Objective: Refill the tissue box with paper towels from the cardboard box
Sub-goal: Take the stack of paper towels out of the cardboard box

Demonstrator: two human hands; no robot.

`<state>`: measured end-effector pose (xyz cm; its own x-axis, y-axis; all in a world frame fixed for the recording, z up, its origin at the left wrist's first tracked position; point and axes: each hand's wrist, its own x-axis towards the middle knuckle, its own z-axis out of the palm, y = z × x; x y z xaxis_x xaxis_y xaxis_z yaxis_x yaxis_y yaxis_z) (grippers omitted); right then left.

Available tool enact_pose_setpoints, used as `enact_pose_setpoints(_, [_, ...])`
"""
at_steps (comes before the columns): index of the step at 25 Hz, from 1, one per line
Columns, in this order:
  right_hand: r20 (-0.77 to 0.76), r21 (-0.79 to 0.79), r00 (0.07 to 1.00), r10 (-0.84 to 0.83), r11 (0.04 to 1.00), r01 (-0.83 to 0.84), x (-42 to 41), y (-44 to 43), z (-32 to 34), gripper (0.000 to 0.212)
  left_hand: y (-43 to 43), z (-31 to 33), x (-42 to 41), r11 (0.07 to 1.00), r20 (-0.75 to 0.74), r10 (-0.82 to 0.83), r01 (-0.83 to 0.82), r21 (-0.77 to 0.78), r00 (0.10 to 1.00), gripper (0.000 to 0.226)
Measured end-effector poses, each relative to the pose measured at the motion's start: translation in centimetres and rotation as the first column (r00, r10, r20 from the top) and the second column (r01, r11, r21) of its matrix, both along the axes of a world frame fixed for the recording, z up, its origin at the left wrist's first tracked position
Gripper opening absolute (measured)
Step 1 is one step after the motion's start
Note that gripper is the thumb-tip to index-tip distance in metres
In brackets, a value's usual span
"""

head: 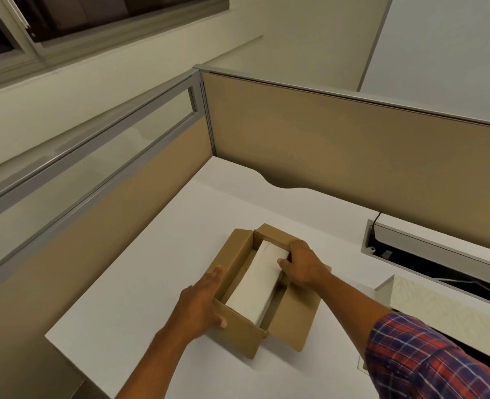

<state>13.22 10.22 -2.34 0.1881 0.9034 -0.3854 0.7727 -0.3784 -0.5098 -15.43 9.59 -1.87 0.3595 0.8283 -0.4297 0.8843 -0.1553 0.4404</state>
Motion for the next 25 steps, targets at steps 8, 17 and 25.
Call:
enact_pose_setpoints(8, [0.382, 0.339, 0.924, 0.027, 0.926, -0.167, -4.2, -7.7, -1.5, 0.084, 0.8, 2.3, 7.1, 0.988, 0.312, 0.113, -0.141, 0.068, 0.943, 0.091])
enact_pose_setpoints(17, [0.392, 0.269, 0.920, 0.017, 0.954, -0.132, -3.9, -12.3, -2.8, 0.091, 4.1, -1.9, 11.1, 0.890, 0.025, 0.288, -0.258, -0.375, 0.957, 0.088])
enact_pose_setpoints(25, [0.310, 0.212, 0.951, 0.002, 0.975, -0.072, -3.4, -12.9, -3.6, 0.096, 4.3, -2.1, 12.3, 0.870, 0.016, 0.310, -0.277, -0.408, 0.951, 0.084])
